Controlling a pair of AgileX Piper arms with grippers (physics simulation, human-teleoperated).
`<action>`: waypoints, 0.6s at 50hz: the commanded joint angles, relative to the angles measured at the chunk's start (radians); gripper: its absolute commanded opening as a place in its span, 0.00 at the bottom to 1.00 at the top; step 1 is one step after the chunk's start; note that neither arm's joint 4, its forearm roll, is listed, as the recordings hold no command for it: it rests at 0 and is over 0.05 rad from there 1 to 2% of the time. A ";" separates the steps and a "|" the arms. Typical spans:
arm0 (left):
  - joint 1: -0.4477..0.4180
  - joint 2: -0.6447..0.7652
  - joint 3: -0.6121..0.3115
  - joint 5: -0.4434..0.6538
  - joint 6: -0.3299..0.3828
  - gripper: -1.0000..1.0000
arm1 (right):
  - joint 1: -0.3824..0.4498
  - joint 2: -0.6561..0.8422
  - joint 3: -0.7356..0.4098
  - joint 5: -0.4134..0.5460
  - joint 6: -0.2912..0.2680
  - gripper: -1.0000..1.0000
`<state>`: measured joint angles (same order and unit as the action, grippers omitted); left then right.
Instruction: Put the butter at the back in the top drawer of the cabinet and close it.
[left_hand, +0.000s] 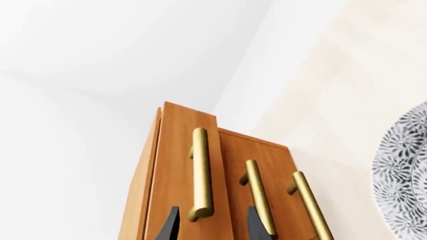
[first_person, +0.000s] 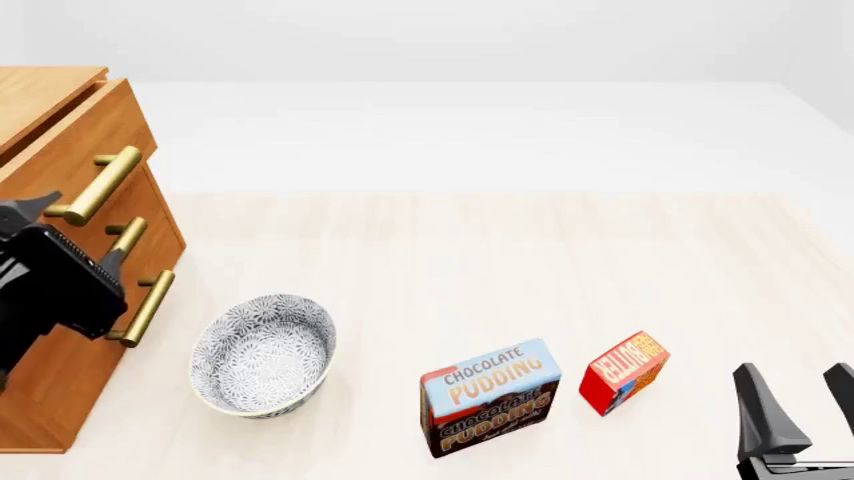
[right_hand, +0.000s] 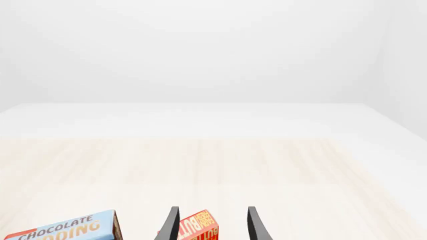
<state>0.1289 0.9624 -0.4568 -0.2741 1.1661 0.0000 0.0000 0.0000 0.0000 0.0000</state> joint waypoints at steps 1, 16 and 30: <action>0.004 0.048 -0.005 -0.040 0.006 1.00 | 0.000 0.000 0.000 0.000 0.000 1.00; 0.008 0.066 -0.008 -0.057 0.006 1.00 | 0.000 0.000 0.000 0.000 0.000 1.00; 0.007 0.071 -0.012 -0.061 0.004 1.00 | 0.000 0.000 0.000 0.000 0.000 1.00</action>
<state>0.1357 1.0265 -0.4649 -0.3293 1.1713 0.0000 0.0000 0.0000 0.0000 0.0000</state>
